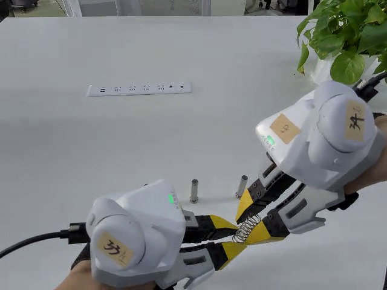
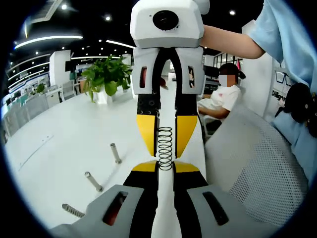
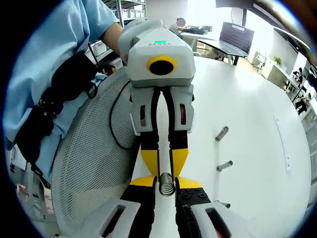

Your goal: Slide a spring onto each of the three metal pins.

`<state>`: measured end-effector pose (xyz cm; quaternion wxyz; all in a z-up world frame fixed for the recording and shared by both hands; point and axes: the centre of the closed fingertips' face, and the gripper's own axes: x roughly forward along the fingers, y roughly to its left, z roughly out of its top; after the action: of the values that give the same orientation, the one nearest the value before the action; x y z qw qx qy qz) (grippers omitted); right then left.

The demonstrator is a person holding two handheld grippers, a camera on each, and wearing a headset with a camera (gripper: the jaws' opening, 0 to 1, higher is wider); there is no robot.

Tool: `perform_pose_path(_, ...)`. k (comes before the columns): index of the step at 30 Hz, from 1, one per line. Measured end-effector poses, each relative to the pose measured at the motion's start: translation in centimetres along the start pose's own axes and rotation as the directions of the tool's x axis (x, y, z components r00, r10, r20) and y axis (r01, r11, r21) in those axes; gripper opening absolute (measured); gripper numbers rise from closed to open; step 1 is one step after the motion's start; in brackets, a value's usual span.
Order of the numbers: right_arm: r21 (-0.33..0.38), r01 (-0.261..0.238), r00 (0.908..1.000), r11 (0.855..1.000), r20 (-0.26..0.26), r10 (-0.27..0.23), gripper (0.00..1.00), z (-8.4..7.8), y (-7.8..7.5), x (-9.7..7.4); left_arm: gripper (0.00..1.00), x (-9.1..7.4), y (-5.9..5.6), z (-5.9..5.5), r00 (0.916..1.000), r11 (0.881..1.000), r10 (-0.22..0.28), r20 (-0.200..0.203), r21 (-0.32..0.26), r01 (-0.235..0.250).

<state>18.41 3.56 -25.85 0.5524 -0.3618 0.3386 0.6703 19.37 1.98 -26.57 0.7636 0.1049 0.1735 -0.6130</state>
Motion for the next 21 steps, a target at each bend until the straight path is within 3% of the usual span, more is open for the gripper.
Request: perform_pose_path(21,-0.012,-0.027,0.9991,1.000,-0.033,0.026,0.08,-0.52,0.49,0.01,0.07,0.17,-0.53,0.42,0.9999,1.000,-0.010,0.012,-0.001,0.010)
